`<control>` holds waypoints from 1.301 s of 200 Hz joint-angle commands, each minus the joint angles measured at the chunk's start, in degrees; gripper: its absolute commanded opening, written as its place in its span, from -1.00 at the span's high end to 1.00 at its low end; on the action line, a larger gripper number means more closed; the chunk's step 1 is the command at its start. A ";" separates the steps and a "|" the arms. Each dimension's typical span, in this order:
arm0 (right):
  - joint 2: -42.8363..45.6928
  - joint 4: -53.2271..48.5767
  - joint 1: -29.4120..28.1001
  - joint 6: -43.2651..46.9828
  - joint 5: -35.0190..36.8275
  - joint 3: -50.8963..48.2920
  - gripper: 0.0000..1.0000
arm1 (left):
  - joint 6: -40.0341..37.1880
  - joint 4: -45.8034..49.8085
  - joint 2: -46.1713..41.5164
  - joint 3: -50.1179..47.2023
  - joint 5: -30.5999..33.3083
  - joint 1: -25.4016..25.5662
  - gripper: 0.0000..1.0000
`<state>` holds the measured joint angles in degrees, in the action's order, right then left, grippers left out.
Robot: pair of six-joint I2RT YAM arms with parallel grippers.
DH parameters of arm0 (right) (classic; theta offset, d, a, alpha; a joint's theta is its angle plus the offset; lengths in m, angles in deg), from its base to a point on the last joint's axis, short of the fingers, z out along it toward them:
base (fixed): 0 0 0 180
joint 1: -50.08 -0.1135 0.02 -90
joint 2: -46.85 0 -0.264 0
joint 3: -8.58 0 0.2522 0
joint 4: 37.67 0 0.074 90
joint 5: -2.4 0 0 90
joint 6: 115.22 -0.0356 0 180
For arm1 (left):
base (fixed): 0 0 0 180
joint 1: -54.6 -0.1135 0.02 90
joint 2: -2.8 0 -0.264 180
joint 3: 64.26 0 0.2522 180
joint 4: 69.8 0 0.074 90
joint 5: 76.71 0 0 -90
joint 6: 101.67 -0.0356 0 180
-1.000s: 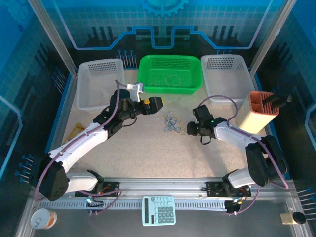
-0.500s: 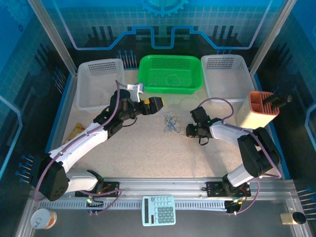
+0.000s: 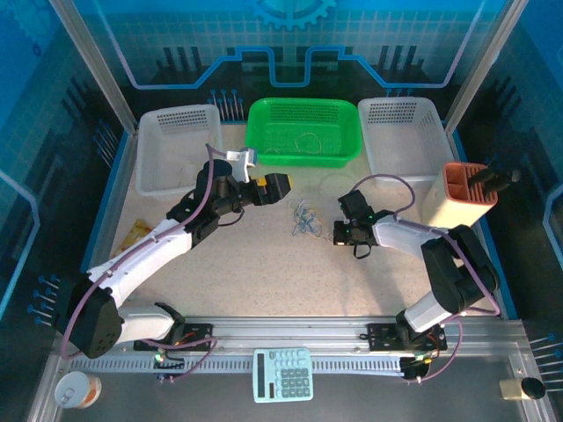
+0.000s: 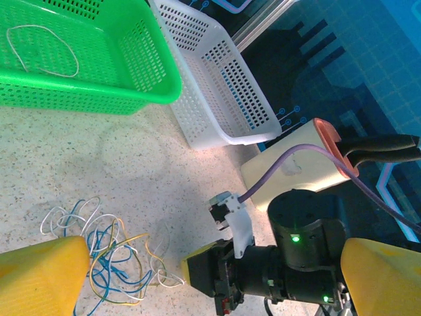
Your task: Untangle the cables
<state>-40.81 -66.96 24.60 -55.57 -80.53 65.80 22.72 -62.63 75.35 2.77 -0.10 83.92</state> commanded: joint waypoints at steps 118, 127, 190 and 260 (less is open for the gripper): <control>20.42 -8.13 -0.89 3.64 -9.83 25.90 1.00 | -4.04 -2.40 -0.79 1.64 -5.89 0.30 -0.98; 20.63 -7.91 -0.89 3.33 -10.63 27.09 1.00 | -4.41 -2.38 -0.62 2.04 -6.28 0.32 -0.99; 20.70 -7.53 -1.04 4.60 -14.20 31.06 1.00 | -6.58 -3.72 -0.65 4.27 -8.38 0.42 -0.99; 19.34 -5.18 -1.13 7.98 -20.49 29.07 1.00 | -16.72 -2.06 0.57 8.42 -15.69 0.98 -0.96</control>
<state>-20.66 -72.84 24.25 -50.68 -96.95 94.56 14.55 -65.58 75.29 7.78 -11.33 84.14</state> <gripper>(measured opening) 0.044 0.990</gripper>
